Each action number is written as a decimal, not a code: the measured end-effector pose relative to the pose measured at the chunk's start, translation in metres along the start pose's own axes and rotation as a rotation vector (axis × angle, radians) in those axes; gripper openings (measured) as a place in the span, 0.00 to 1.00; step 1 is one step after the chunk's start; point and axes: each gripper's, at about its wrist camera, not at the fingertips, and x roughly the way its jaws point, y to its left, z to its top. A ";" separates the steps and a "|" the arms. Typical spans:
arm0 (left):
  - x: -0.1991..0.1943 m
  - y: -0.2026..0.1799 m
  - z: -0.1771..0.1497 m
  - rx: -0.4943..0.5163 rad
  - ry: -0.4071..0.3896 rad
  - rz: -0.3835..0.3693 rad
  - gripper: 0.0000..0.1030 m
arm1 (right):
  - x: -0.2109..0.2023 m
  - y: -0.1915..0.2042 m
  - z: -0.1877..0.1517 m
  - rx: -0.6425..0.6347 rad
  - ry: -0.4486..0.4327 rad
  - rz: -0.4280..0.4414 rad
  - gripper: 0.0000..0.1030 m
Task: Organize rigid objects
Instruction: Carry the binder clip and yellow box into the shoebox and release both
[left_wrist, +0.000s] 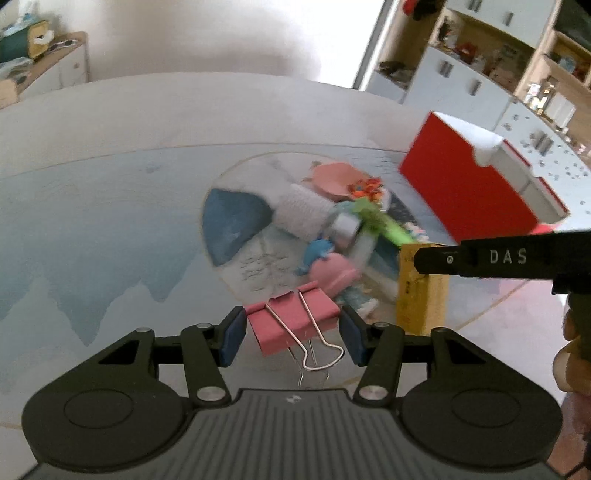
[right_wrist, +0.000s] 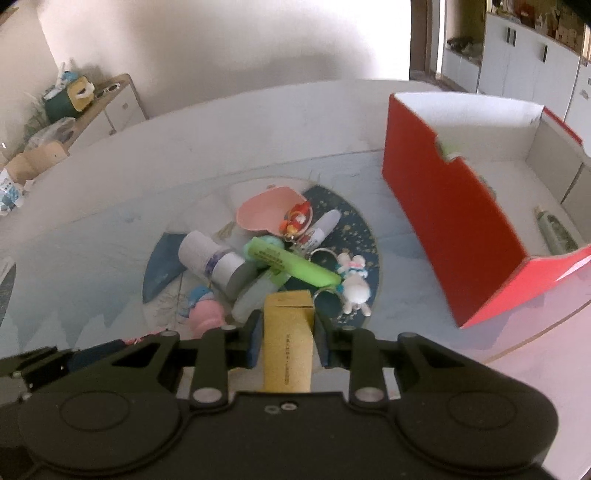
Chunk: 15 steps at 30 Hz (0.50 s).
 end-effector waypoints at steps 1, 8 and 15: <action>-0.002 -0.001 0.001 0.002 0.001 -0.015 0.49 | -0.003 -0.002 -0.002 0.003 -0.003 0.003 0.27; -0.012 -0.020 0.008 0.082 -0.015 -0.030 0.49 | -0.030 -0.019 -0.005 0.029 -0.062 0.034 0.27; -0.025 -0.044 0.028 0.135 -0.043 -0.049 0.49 | -0.057 -0.040 0.009 0.038 -0.092 0.051 0.27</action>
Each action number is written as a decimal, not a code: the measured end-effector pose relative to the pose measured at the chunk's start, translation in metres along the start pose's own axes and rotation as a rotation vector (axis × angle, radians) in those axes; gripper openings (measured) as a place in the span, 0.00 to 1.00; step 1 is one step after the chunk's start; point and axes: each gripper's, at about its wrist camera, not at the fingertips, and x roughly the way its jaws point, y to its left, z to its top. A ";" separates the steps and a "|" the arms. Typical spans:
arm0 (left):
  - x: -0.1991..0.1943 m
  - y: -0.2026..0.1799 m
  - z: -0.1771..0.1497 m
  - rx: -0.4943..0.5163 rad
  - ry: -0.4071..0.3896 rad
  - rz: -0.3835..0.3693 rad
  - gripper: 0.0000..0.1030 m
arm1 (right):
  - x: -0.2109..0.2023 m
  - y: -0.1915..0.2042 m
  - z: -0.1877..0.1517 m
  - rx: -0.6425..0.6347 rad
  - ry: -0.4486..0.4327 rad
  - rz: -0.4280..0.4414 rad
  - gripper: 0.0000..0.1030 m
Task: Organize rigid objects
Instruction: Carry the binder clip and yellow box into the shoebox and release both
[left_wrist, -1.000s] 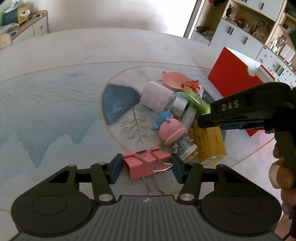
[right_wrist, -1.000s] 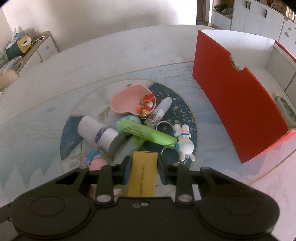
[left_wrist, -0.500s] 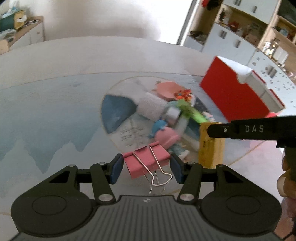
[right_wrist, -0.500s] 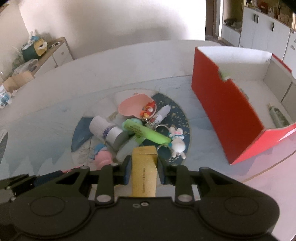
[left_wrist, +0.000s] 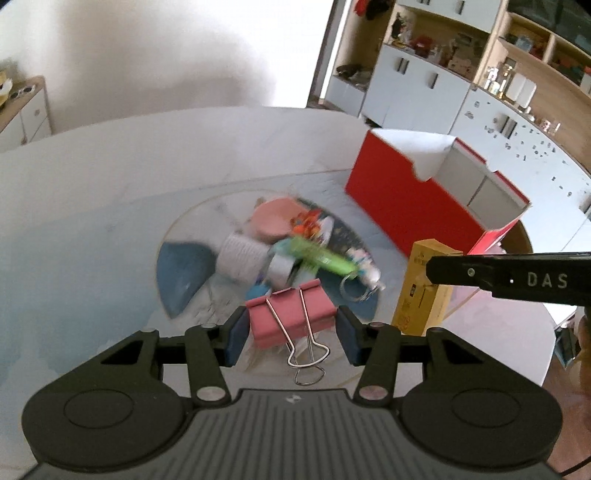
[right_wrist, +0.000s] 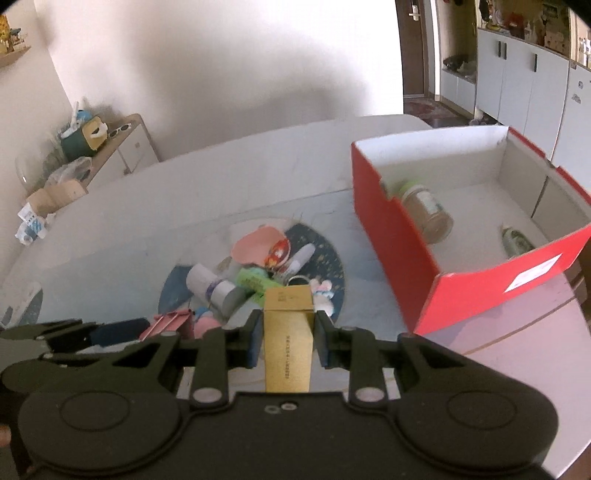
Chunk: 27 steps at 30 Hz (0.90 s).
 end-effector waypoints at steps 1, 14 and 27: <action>-0.001 -0.004 0.005 0.007 -0.003 -0.006 0.49 | -0.003 -0.004 0.004 0.005 0.003 0.001 0.27; 0.000 -0.070 0.066 0.112 -0.038 -0.059 0.49 | -0.035 -0.066 0.051 0.027 -0.055 -0.007 0.27; 0.034 -0.150 0.114 0.186 -0.031 -0.076 0.49 | -0.031 -0.157 0.091 0.040 -0.086 -0.060 0.27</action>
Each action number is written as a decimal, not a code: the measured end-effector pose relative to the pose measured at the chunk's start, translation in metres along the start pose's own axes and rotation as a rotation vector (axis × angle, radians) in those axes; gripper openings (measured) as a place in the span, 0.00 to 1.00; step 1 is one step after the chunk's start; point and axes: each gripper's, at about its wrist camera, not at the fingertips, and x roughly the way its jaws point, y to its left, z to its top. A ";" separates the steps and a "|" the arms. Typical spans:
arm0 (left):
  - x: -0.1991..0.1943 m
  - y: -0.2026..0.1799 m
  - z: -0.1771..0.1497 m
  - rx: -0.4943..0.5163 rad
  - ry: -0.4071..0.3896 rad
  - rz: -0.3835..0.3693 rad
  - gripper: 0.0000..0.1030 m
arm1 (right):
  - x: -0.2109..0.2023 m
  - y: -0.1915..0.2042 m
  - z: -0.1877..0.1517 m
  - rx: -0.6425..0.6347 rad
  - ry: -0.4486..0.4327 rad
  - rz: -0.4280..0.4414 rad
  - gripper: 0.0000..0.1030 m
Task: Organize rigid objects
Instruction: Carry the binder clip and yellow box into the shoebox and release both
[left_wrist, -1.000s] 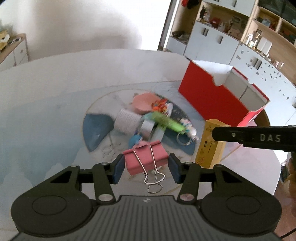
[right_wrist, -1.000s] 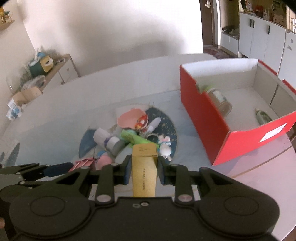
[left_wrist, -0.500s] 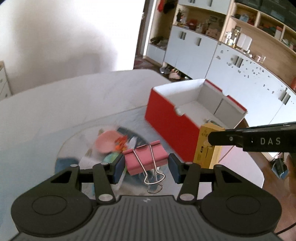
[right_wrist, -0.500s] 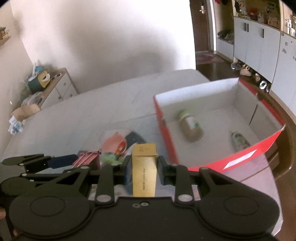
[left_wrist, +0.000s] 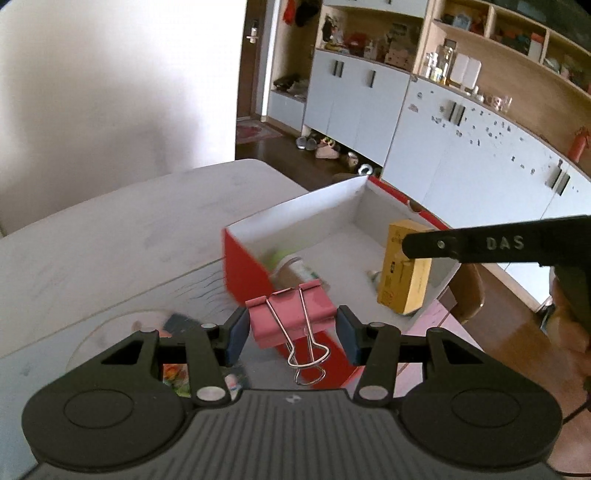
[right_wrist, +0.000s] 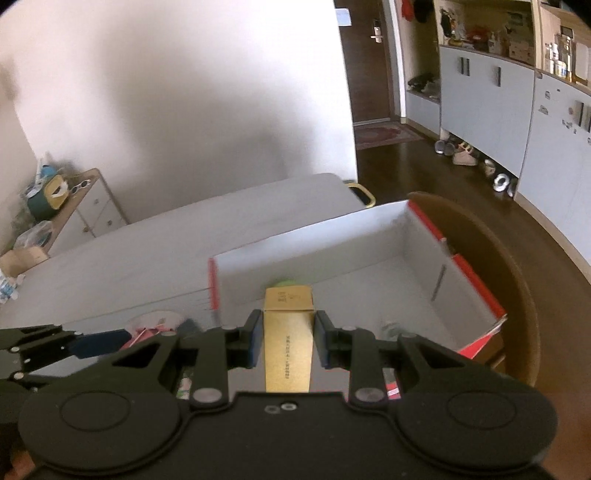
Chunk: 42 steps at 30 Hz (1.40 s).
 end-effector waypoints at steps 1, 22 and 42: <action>0.005 -0.007 0.003 0.007 0.002 -0.002 0.49 | 0.003 -0.006 0.002 -0.002 0.003 -0.004 0.27; 0.135 -0.080 0.030 0.025 0.237 0.031 0.49 | 0.095 -0.077 0.013 -0.027 0.166 0.021 0.27; 0.200 -0.082 0.040 -0.010 0.435 0.047 0.49 | 0.158 -0.091 0.032 -0.024 0.285 0.035 0.27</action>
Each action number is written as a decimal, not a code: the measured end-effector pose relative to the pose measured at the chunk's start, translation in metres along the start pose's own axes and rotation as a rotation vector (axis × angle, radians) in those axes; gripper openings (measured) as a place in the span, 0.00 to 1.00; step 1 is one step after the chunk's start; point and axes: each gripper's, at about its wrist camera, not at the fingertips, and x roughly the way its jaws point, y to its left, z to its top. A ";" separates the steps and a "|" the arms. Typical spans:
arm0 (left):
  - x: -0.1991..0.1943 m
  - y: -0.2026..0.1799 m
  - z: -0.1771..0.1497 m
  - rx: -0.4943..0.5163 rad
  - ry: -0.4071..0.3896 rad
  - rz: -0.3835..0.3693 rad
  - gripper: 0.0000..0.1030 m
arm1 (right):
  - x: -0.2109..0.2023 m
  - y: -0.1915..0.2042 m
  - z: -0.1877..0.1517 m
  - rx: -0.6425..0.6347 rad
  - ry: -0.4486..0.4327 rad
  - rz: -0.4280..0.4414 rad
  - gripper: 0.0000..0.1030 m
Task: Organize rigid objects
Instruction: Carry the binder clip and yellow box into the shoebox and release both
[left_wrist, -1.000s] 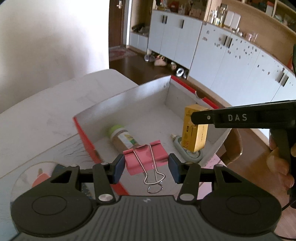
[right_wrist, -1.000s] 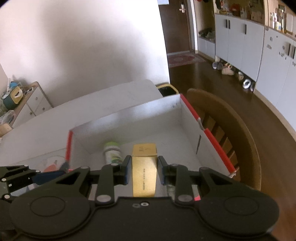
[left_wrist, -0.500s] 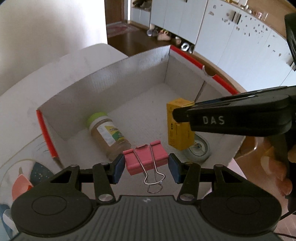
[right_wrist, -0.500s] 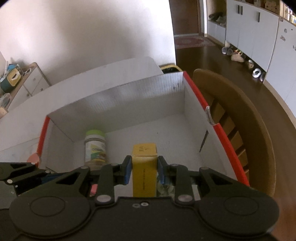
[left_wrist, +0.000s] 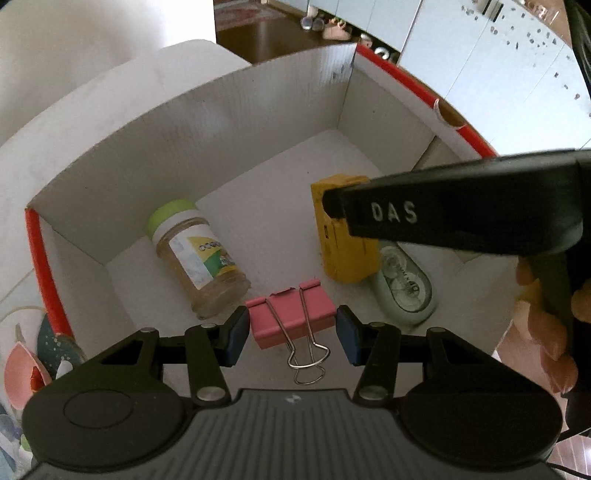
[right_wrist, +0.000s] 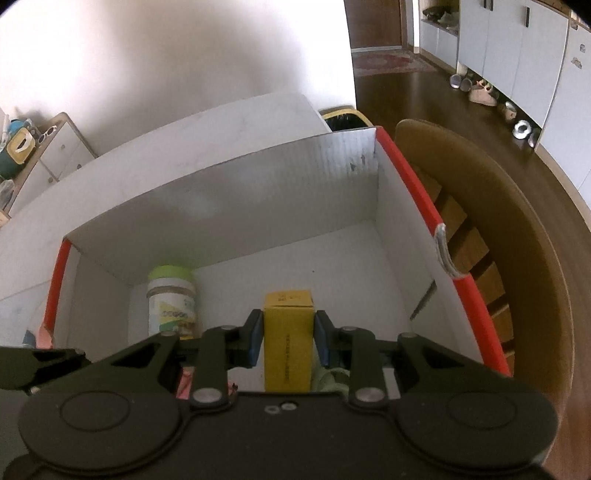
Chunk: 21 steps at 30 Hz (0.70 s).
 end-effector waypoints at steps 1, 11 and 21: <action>0.002 0.000 0.001 -0.003 0.009 0.002 0.49 | 0.002 -0.001 0.002 0.005 0.009 -0.004 0.27; 0.019 0.001 0.007 -0.041 0.089 0.002 0.49 | 0.015 -0.012 0.007 0.048 0.061 -0.025 0.29; 0.024 0.003 0.007 -0.059 0.124 -0.014 0.50 | 0.007 -0.013 0.001 0.039 0.059 0.003 0.35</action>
